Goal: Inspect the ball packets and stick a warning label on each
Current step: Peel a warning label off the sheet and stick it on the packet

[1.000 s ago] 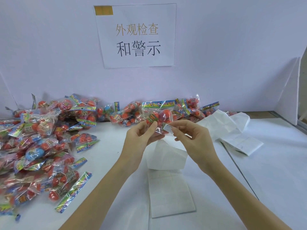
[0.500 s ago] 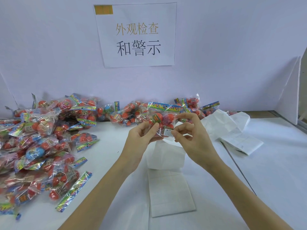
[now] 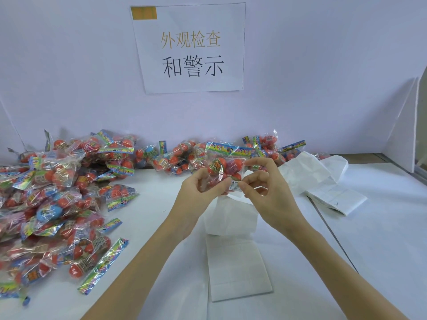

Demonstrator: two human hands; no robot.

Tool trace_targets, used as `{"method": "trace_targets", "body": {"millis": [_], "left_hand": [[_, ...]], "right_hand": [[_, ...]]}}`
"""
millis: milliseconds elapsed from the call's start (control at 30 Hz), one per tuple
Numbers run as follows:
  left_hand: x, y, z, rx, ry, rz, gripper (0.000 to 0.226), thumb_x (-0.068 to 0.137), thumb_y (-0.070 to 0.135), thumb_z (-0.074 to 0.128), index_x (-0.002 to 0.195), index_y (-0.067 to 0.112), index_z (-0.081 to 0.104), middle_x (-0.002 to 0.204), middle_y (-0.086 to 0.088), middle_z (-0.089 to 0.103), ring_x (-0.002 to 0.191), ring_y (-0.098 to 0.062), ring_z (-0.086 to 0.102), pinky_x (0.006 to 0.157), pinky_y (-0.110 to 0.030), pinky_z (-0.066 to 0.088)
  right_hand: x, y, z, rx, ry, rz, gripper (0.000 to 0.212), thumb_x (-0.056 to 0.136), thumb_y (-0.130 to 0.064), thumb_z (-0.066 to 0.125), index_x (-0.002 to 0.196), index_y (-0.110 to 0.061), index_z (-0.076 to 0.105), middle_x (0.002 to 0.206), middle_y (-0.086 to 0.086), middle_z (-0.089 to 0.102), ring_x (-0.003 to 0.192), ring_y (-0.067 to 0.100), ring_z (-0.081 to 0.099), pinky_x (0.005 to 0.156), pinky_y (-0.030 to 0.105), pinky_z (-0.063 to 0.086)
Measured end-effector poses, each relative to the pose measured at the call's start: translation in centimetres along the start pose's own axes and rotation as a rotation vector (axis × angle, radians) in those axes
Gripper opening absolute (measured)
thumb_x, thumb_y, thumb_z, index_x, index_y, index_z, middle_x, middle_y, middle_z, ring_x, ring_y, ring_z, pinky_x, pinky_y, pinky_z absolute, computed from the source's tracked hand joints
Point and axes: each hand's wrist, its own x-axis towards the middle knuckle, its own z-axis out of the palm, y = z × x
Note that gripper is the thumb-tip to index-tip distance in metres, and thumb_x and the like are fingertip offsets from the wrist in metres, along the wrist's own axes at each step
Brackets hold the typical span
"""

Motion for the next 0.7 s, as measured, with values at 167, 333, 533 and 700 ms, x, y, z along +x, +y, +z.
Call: {"method": "trace_targets", "body": {"millis": [167, 333, 533, 700], "left_hand": [[0.0, -0.1, 0.1, 0.062, 0.022, -0.006, 0.040, 0.083, 0.028, 0.088, 0.118, 0.025, 0.071, 0.099, 0.013, 0.078, 0.090, -0.003, 0.072, 0.080, -0.014, 0.052], [0.2, 0.2, 0.1, 0.010, 0.029, -0.003, 0.034, 0.083, 0.024, 0.088, 0.112, 0.033, 0.071, 0.103, 0.010, 0.080, 0.097, -0.007, 0.075, 0.078, -0.012, 0.053], [0.2, 0.3, 0.1, -0.027, 0.050, -0.023, 0.035, 0.083, 0.028, 0.087, 0.114, 0.030, 0.072, 0.108, 0.006, 0.079, 0.103, -0.015, 0.075, 0.083, -0.020, 0.058], [0.0, 0.2, 0.0, -0.008, -0.008, -0.040, 0.062, 0.077, 0.045, 0.089, 0.128, 0.016, 0.068, 0.115, -0.014, 0.076, 0.114, -0.029, 0.070, 0.107, -0.044, 0.052]], "right_hand": [[-0.2, -0.1, 0.1, -0.024, -0.008, -0.031, 0.040, 0.095, -0.008, 0.073, 0.124, -0.026, 0.053, 0.084, -0.012, 0.070, 0.083, 0.012, 0.069, 0.078, 0.020, 0.054], [-0.8, -0.4, 0.9, -0.150, 0.118, -0.140, 0.035, 0.095, -0.012, 0.073, 0.122, -0.023, 0.055, 0.092, -0.007, 0.066, 0.085, 0.012, 0.066, 0.074, 0.015, 0.052], [-0.1, -0.7, 0.2, 0.183, 0.029, 0.194, 0.017, 0.107, -0.020, 0.056, 0.117, -0.013, 0.068, 0.087, -0.002, 0.072, 0.081, 0.018, 0.071, 0.072, 0.029, 0.060], [-0.2, -0.9, 0.2, 0.197, -0.073, 0.216, 0.024, 0.088, -0.030, 0.079, 0.094, -0.011, 0.067, 0.082, 0.007, 0.070, 0.074, 0.017, 0.069, 0.071, 0.024, 0.057]]}}
